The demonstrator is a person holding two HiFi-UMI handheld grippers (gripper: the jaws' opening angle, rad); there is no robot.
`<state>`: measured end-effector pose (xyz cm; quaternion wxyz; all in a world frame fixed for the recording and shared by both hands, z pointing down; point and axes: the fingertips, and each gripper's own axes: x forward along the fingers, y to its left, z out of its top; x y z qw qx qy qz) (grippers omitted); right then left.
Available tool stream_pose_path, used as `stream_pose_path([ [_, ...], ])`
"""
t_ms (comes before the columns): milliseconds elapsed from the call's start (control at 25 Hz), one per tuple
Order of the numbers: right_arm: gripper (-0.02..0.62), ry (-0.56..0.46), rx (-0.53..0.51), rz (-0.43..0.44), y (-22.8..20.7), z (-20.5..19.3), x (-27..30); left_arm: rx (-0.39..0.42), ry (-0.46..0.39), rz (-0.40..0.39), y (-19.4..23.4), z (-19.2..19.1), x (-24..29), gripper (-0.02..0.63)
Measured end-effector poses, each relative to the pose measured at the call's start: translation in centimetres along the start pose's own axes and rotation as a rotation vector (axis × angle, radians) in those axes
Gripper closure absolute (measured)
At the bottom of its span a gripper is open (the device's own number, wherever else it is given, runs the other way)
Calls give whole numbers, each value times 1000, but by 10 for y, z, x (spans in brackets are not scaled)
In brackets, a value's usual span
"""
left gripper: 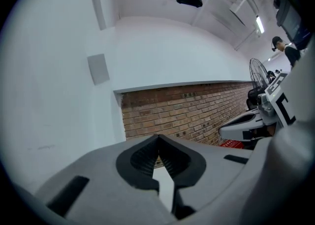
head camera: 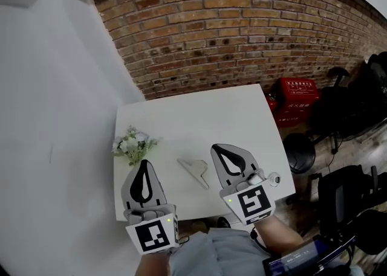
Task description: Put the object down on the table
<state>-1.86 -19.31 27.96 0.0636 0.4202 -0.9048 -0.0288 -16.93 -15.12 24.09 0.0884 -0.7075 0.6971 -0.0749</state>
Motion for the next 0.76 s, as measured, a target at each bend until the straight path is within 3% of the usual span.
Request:
stream_pose_path([
  [760,591,-6,-15,8,14,5,-2,-14,14,2,5,-1,-11,597],
])
